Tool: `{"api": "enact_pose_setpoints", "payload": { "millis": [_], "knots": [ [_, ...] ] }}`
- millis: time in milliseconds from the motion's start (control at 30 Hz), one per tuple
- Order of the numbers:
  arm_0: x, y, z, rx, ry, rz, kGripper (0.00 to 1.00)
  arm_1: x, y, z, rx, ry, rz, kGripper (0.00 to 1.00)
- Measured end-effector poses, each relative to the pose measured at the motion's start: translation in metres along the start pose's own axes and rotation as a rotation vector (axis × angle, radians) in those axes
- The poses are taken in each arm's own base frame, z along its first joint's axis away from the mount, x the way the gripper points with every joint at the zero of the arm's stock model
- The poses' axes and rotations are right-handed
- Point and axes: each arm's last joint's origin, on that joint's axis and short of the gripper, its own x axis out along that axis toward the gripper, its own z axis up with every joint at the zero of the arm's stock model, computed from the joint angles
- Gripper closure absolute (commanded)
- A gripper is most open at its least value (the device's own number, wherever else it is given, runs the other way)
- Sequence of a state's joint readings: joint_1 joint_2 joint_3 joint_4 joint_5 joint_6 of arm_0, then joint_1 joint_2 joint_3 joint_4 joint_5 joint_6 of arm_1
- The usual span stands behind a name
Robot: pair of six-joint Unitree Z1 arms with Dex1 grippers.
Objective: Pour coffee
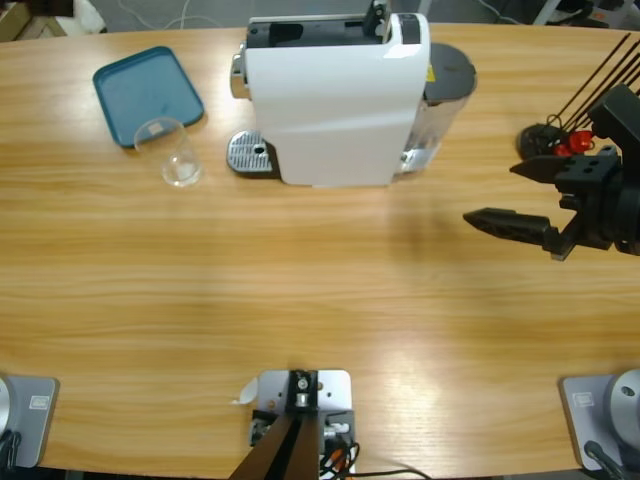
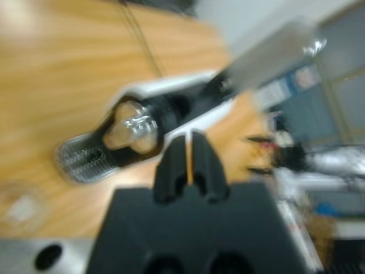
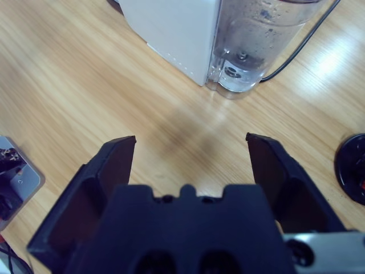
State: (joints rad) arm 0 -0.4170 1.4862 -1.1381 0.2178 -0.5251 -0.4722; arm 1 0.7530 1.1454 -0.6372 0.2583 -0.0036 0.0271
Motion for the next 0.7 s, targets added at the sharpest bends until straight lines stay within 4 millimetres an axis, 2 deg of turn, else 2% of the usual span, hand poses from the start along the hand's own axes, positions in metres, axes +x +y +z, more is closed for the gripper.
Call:
{"api": "enact_pose_setpoints", "payload": {
  "millis": [67,100,200,300,400,500,700],
  "knots": [
    [-0.009,-0.009,-0.004,0.077,0.029,0.163,0.297,0.0,0.0,0.0,0.0,0.0,0.0,0.161],
    [-0.013,-0.011,-0.008,0.12,0.039,0.251,0.251,0.0,0.0,0.0,0.0,0.0,-0.002,0.16],
    [-0.026,-0.022,-0.021,0.27,0.038,0.466,0.248,0.0,-0.003,-0.002,0.025,0.014,-0.059,0.195],
    [-0.041,-0.027,-0.035,0.347,0.014,0.548,0.25,-0.002,-0.009,-0.003,0.124,0.012,-0.175,0.197],
    [-0.059,-0.023,-0.054,0.363,-0.017,0.551,0.253,-0.007,-0.021,-0.004,0.258,0.006,-0.31,0.196],
    [-0.077,-0.02,-0.071,0.36,-0.059,0.532,0.254,-0.014,-0.03,-0.003,0.342,0.022,-0.397,0.119],
    [-0.078,-0.005,-0.094,0.343,-0.084,0.495,0.262,-0.044,-0.061,-0.013,0.556,-0.062,-0.559,0.17]
  ]
}}
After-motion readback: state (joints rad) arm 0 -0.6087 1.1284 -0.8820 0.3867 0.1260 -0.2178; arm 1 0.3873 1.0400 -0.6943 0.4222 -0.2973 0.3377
